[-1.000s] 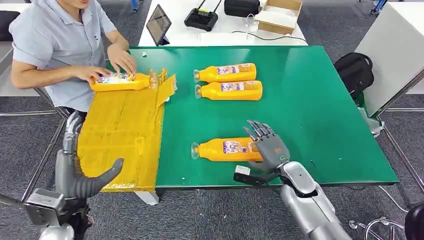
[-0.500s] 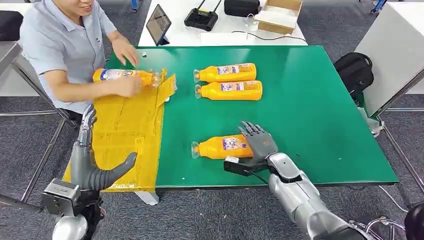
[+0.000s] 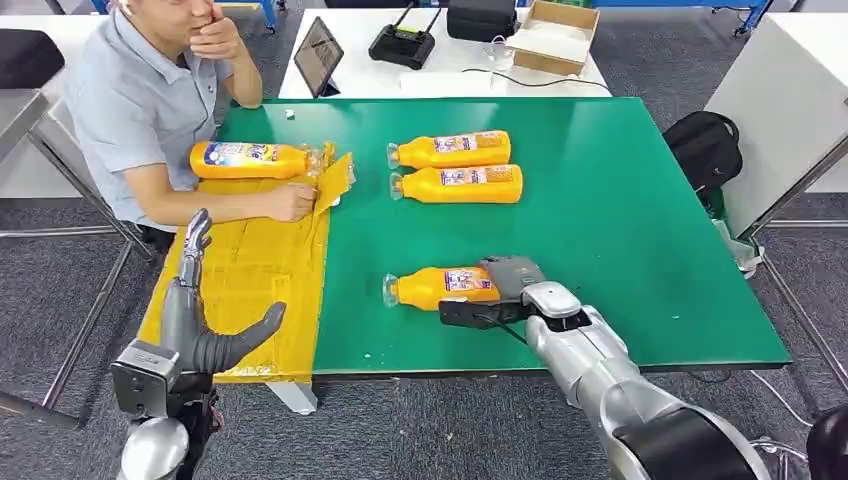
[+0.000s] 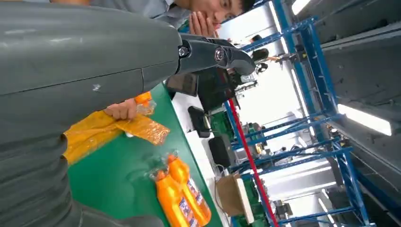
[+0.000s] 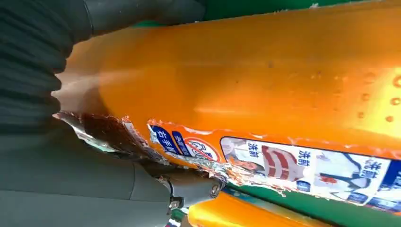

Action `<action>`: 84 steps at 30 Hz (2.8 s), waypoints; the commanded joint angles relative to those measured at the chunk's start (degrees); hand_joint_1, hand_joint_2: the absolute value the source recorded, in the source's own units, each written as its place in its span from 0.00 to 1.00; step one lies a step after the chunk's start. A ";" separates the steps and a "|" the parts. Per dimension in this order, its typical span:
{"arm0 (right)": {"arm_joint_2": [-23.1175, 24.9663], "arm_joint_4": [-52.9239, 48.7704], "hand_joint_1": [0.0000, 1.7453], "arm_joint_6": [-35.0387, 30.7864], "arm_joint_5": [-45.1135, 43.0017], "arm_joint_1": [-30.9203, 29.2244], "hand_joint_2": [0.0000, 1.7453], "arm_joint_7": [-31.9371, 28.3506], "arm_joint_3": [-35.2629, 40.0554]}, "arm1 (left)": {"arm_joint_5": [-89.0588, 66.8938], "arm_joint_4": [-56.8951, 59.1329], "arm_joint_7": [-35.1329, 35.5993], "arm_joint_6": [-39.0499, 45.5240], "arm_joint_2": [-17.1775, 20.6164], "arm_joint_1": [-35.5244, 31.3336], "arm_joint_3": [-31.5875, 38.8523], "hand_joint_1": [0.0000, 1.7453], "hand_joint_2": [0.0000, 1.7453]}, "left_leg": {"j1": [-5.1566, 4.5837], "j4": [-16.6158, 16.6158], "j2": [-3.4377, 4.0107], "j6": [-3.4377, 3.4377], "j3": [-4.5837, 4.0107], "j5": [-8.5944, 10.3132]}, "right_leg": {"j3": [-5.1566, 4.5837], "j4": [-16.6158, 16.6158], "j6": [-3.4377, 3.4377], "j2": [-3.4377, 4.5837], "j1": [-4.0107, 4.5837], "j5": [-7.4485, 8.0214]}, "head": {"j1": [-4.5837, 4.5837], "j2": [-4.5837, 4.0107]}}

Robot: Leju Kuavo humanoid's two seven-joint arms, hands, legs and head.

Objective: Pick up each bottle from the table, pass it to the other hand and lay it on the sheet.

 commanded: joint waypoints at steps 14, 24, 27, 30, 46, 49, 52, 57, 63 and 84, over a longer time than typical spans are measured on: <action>1.55 -1.40 1.00 3.47 -23.01 6.25 1.00 -16.90 -10.64 | 5.78 3.80 1.82 -5.09 -0.22 3.43 -0.16 0.00 1.00 | 0.05 -0.13 -0.13 0.09 0.13 0.06 | 0.60 -0.21 -0.09 -0.17 0.08 0.00 | -0.02 0.00; 5.87 -35.08 1.00 -6.27 -41.72 22.79 1.00 -17.49 -13.03 | 8.77 9.75 3.86 6.72 -9.16 7.17 1.41 0.00 1.00 | 0.03 -0.04 -0.15 -0.05 -0.20 -0.14 | 0.28 -0.02 -0.08 -0.09 0.05 -0.11 | -0.02 0.00; 5.57 -33.85 1.00 -6.26 -42.37 22.15 1.00 -17.60 -12.82 | 8.99 9.60 3.75 6.96 -8.66 6.97 1.26 0.00 1.00 | 0.02 -0.03 -0.15 0.05 -0.60 -0.04 | -0.02 -0.01 -0.04 -0.15 0.03 -0.09 | -0.06 0.00; 5.57 -33.85 1.00 -6.26 -42.37 22.15 1.00 -17.60 -12.82 | 8.99 9.60 3.75 6.96 -8.66 6.97 1.26 0.00 1.00 | -0.04 -0.03 -0.07 0.09 -0.67 -0.08 | -0.09 -0.02 -0.07 -0.10 -0.02 -0.11 | 0.00 0.00; 6.57 -34.52 1.00 -6.30 -46.26 22.05 1.00 -22.95 -9.35 | 6.67 14.24 6.98 -6.16 -0.45 5.81 -8.97 0.00 1.00 | -0.06 -0.04 -0.01 0.05 -0.83 -0.04 | -0.33 -0.02 -0.05 -0.06 -0.04 -0.03 | -0.02 0.00; 9.20 -34.66 1.00 -4.63 -45.10 22.00 1.00 -23.77 -3.99 | 7.66 14.81 6.72 -7.65 -2.24 4.22 -8.67 0.00 1.00 | -0.02 -0.01 0.08 0.05 -0.79 -0.08 | -0.29 0.01 -0.13 0.00 0.01 -0.05 | -0.02 0.00; 9.55 -34.72 1.00 -5.16 -44.84 22.28 1.00 -23.70 -3.54 | 7.65 14.75 6.73 -7.68 -2.31 4.14 -8.67 0.00 1.00 | 0.00 -0.02 0.05 0.03 -0.80 -0.08 | -0.30 0.00 -0.11 -0.02 0.02 -0.04 | -0.02 0.00; 9.63 -35.85 1.00 -4.16 -41.39 23.66 1.00 -24.03 4.27 | 6.90 12.87 6.89 -6.82 -3.32 4.85 -7.19 0.00 1.00 | 0.02 0.00 0.03 0.05 -0.77 -0.10 | -0.25 -0.02 -0.10 -0.04 0.04 -0.08 | -0.02 0.00; 9.50 -33.80 1.00 -3.51 -43.20 23.15 1.00 -24.89 8.57 | 11.92 13.91 8.58 -9.25 -4.17 3.49 -7.08 0.00 1.00 | 0.02 -0.02 -0.13 0.05 -0.81 -0.06 | -0.26 -0.02 -0.11 -0.21 0.03 -0.10 | -0.02 0.00; 11.78 -23.63 1.00 -3.02 -44.30 20.22 1.00 -26.31 12.91 | 21.53 13.15 8.46 -14.58 -4.04 2.12 -9.58 0.00 1.00 | 0.03 -0.02 -0.05 0.05 -0.83 -0.05 | -0.31 -0.04 -0.10 -0.13 0.05 -0.06 | -0.02 0.00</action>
